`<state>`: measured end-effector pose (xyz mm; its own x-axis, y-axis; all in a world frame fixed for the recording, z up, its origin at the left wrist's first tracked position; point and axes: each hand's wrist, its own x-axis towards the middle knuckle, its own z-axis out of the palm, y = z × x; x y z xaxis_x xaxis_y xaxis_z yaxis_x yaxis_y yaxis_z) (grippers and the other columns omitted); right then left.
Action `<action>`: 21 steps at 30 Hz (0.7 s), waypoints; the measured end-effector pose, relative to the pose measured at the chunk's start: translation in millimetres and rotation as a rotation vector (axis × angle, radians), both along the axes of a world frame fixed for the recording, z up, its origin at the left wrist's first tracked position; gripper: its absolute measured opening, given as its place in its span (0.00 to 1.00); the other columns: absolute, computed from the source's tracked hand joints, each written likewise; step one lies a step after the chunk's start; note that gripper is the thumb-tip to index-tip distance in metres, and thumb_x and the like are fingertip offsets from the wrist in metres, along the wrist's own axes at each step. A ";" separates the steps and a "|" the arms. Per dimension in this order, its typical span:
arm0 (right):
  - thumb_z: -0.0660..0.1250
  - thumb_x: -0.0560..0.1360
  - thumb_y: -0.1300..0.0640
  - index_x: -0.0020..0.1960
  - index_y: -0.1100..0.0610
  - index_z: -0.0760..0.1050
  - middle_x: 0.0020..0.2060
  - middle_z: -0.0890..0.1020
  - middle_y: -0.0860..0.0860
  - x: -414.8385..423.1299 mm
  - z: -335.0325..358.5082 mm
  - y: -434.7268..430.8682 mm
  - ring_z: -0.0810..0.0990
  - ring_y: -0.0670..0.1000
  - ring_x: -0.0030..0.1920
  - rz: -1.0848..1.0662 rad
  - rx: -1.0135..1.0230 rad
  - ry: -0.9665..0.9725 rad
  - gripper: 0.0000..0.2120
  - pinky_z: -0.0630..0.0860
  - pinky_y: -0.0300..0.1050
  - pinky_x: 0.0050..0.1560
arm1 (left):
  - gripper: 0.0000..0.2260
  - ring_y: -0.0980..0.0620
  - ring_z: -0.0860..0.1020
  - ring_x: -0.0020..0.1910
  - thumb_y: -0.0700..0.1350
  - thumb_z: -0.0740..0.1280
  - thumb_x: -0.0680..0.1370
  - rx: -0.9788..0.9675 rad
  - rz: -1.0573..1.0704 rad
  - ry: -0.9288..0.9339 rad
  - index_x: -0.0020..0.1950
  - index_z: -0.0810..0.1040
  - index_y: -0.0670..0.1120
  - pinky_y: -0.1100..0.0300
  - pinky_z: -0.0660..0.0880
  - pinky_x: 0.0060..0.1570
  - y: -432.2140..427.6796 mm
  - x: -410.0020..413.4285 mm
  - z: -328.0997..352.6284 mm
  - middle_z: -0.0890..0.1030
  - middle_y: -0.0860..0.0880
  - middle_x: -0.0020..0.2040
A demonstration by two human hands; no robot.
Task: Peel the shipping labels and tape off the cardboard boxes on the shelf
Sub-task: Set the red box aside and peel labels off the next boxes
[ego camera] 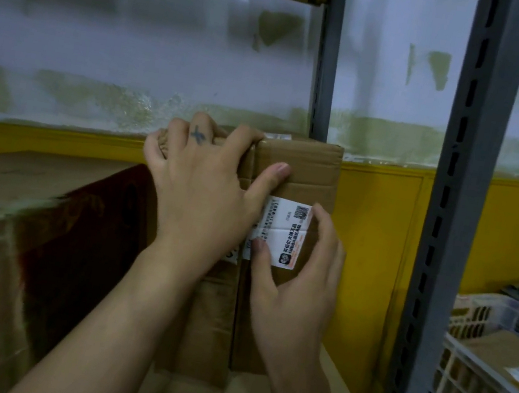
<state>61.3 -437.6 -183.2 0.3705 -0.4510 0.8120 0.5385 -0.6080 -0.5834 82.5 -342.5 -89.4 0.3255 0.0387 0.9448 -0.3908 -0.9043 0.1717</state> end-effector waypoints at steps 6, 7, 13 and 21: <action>0.69 0.75 0.51 0.68 0.47 0.65 0.61 0.71 0.46 0.7 7.0 -8.9 0.73 0.45 0.59 0.056 0.027 0.028 0.24 0.69 0.26 0.51 | 0.20 0.40 0.70 0.58 0.68 0.60 0.76 -0.006 -0.001 0.011 0.56 0.78 0.55 0.37 0.62 0.62 -3.0 2.3 -0.1 0.74 0.44 0.52; 0.68 0.76 0.51 0.67 0.46 0.65 0.60 0.71 0.46 1.5 9.6 -10.4 0.73 0.43 0.57 0.063 0.034 0.047 0.22 0.68 0.23 0.47 | 0.20 0.39 0.70 0.58 0.68 0.60 0.76 -0.005 0.008 0.016 0.56 0.78 0.55 0.37 0.62 0.62 -4.5 2.5 0.1 0.74 0.44 0.52; 0.65 0.77 0.51 0.64 0.47 0.65 0.58 0.70 0.45 4.6 16.9 -8.5 0.70 0.40 0.52 0.060 0.022 0.093 0.18 0.68 0.22 0.45 | 0.21 0.38 0.70 0.60 0.67 0.59 0.76 -0.002 0.055 0.046 0.57 0.78 0.54 0.35 0.62 0.65 -6.4 3.8 3.0 0.75 0.42 0.55; 0.64 0.78 0.51 0.58 0.47 0.67 0.62 0.68 0.47 1.4 13.9 -11.0 0.71 0.41 0.57 0.047 -0.096 0.173 0.11 0.72 0.28 0.44 | 0.22 0.38 0.71 0.58 0.67 0.57 0.76 0.043 0.086 0.045 0.56 0.77 0.53 0.37 0.63 0.63 -5.7 2.4 4.1 0.75 0.42 0.54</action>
<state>62.8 -448.6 -169.3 0.5272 -0.3533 0.7728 0.4646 -0.6416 -0.6103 85.0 -348.2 -85.2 0.3650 0.0281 0.9306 -0.3040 -0.9412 0.1476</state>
